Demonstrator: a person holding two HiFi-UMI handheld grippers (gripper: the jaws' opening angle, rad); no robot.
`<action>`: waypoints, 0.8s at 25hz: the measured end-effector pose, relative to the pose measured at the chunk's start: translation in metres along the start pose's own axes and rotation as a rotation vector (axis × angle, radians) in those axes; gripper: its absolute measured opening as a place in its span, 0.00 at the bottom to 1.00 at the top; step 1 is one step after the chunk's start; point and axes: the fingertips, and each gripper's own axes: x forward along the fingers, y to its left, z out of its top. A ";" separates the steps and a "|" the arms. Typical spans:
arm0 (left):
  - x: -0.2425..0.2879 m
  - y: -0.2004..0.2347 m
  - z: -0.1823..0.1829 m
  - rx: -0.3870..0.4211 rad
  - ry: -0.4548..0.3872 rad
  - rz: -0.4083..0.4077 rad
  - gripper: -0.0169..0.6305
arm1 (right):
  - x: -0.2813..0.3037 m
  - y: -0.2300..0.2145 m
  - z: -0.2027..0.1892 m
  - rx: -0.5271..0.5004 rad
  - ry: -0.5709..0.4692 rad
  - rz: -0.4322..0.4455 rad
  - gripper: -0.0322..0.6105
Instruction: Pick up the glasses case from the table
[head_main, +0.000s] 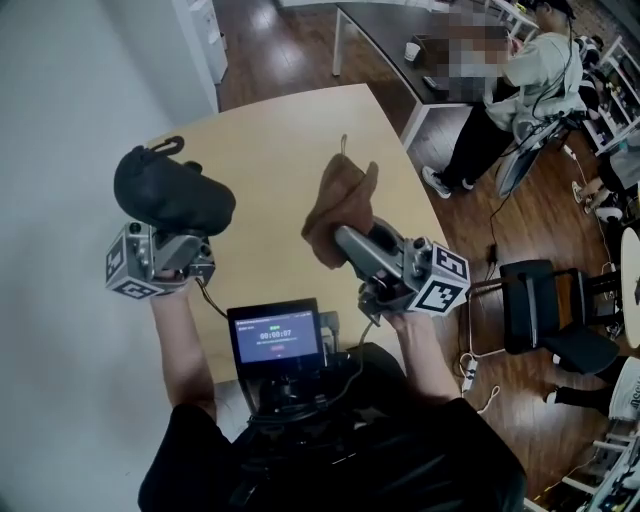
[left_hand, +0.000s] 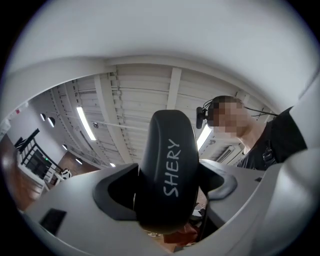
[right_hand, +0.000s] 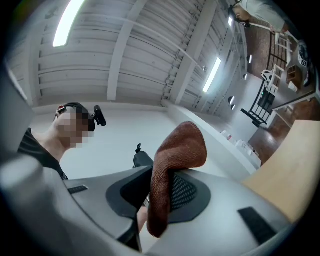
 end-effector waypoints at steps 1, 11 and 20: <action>0.002 -0.005 0.004 0.002 -0.014 -0.017 0.63 | 0.002 0.004 0.002 -0.007 -0.002 0.003 0.16; 0.000 -0.029 0.028 0.041 -0.117 -0.133 0.63 | 0.002 0.024 0.013 -0.035 -0.035 0.000 0.16; -0.012 -0.031 0.018 0.027 -0.130 -0.170 0.63 | -0.004 0.038 0.019 -0.072 -0.091 -0.005 0.16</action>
